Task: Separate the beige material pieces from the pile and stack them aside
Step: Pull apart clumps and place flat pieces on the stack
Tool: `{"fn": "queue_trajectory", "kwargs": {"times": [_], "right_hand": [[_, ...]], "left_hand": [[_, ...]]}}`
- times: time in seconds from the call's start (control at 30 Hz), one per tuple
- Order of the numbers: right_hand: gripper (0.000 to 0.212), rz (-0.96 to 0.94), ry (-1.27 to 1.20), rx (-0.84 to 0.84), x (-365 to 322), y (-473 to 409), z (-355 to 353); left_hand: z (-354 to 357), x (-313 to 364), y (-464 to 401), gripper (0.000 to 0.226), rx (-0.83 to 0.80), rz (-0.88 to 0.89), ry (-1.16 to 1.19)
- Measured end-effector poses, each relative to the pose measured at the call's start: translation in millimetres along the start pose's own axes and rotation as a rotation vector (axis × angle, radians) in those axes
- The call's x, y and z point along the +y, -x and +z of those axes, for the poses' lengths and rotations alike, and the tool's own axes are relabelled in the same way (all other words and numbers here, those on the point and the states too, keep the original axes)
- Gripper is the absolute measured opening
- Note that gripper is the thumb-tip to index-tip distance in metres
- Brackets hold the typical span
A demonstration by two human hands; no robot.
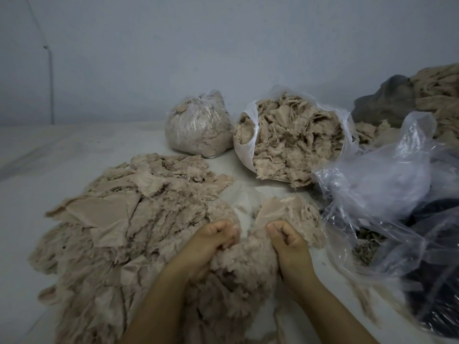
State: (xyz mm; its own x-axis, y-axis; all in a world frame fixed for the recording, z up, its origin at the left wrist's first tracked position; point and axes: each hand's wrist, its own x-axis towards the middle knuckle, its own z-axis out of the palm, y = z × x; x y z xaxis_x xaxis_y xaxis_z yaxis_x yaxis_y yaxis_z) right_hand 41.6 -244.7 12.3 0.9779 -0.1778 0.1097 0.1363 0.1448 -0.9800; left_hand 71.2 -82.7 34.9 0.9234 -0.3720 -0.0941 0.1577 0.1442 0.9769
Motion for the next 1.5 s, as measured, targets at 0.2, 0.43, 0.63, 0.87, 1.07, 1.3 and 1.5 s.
{"fn": "queue_trajectory", "kwargs": {"times": [0.2, 0.43, 0.63, 0.87, 1.07, 1.3, 1.5], "right_hand": [[0.025, -0.065, 0.002, -0.035, -7, 2, 11], [0.016, 0.028, -0.044, 0.064, -1, 0, 6], [0.016, 0.151, 0.094, -0.245, -9, 0, 9], [0.035, 0.191, 0.131, -0.199, -5, -2, -7], [0.014, 0.195, 0.276, -0.342, -7, 0, -4], [0.023, 0.184, -0.104, -0.259, -7, -4, -10], [0.020, 0.165, -0.119, -0.173, -2, -2, -4]], "left_hand": [[8, 1, -4, 0.027, -0.086, 0.016, -0.135], [-7, 5, 0, 0.029, -0.118, -0.128, 0.267], [-4, 6, -7, 0.009, -0.064, 0.032, -0.017], [-32, 11, -20, 0.020, 0.315, 0.165, -0.056], [-31, 9, -23, 0.033, 0.369, 0.367, -0.422], [-18, 7, -14, 0.034, 0.054, 0.174, -0.505], [9, -7, -10, 0.024, 0.189, 0.197, -0.033]]}}
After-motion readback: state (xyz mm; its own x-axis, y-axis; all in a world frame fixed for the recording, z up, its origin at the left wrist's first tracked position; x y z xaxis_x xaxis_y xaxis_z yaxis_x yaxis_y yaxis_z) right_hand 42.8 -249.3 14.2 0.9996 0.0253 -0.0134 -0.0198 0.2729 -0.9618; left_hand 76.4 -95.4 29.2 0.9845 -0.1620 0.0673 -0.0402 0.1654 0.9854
